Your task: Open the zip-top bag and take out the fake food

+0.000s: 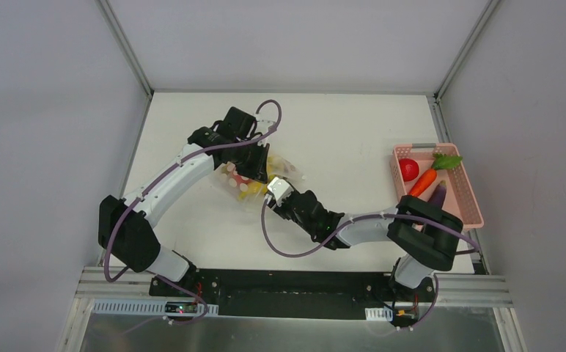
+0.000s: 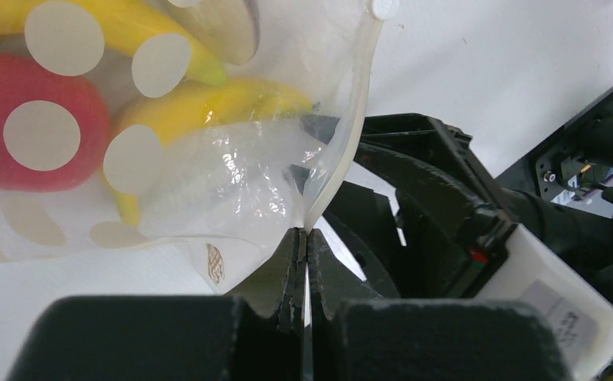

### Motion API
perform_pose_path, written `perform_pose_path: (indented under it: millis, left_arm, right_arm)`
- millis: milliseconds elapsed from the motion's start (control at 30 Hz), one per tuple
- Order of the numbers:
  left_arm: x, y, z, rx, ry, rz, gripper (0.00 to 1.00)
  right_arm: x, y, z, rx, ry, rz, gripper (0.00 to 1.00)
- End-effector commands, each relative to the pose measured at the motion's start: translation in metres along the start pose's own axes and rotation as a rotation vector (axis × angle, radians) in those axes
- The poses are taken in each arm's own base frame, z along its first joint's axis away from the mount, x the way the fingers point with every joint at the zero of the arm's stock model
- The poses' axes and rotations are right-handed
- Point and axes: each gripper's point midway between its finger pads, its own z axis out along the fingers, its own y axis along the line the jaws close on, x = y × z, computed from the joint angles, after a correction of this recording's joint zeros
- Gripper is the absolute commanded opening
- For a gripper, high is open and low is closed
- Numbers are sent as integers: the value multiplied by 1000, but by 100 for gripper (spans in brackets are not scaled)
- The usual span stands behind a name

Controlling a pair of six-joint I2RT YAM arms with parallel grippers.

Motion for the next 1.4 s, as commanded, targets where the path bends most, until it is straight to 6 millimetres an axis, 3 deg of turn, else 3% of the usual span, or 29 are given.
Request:
perform_pose_path:
  millis: [0, 467, 600, 667, 800, 1000, 1100, 1367]
  left_arm:
    - [-10, -15, -4, 74, -16, -9, 0]
    - [-9, -15, -4, 76, -11, -9, 0]
    - [-9, -15, -4, 75, -10, -8, 0]
    - [-9, -15, -4, 74, -10, -8, 0]
    - [-9, -13, -4, 65, -10, -8, 0]
    - [-9, -12, -4, 55, -11, -8, 0]
    - [-9, -11, -4, 50, -11, -8, 0]
    - [-8, -11, -3, 51, -4, -9, 0]
  right_arm:
    - [-13, 7, 15, -18, -31, -58, 43]
    - [42, -18, 38, 144, 73, -122, 43]
    - [51, -9, 39, 83, 104, -92, 42]
    - [55, -2, 37, 44, 124, -73, 34]
    - [55, 5, 34, 5, 152, -25, 13]
    - [41, 12, 21, -50, 154, 40, 3]
    - [26, 11, 13, -68, 128, 59, 4]
    - [0, -15, 12, 14, 57, -5, 24]
